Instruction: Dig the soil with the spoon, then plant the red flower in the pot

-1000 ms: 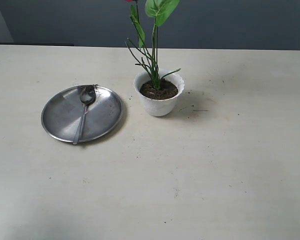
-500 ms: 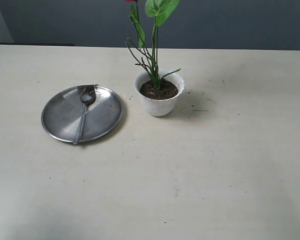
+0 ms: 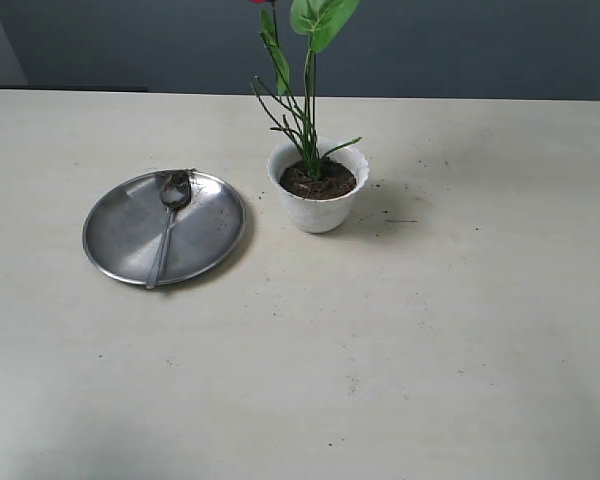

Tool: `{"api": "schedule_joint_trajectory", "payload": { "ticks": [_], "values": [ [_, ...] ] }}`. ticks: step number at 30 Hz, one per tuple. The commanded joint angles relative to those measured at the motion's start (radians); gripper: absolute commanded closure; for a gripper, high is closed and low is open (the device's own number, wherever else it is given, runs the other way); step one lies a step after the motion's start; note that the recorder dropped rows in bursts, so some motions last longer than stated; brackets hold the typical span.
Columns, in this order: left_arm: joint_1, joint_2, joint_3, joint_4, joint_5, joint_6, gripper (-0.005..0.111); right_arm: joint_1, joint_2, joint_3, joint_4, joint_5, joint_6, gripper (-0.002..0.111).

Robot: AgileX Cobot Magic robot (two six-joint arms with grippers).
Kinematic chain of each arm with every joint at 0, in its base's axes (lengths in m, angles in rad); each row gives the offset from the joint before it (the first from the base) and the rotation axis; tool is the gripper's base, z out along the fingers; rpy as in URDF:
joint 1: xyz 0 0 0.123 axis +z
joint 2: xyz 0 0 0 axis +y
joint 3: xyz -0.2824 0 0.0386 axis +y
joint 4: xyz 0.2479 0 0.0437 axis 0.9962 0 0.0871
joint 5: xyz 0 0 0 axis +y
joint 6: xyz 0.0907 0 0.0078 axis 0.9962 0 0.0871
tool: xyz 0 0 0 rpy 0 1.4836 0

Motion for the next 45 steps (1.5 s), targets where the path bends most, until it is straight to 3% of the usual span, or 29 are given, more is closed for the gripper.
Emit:
{"api": "schedule_joint_trajectory", "payload": {
  "ticks": [1, 12, 45],
  "values": [
    [-0.002, -0.005, 0.005, -0.006, -0.006, -0.001, 0.106, 0.003, -0.005, 0.005, 0.003, 0.014, -0.011, 0.109],
    [-0.002, -0.005, 0.005, -0.006, -0.006, -0.001, 0.106, 0.017, -0.005, 0.005, 0.000, 0.111, -0.060, 0.109],
    [-0.002, -0.005, 0.005, -0.006, -0.006, -0.001, 0.106, 0.015, -0.005, 0.005, 0.000, 0.112, -0.060, 0.109]
  ]
}}
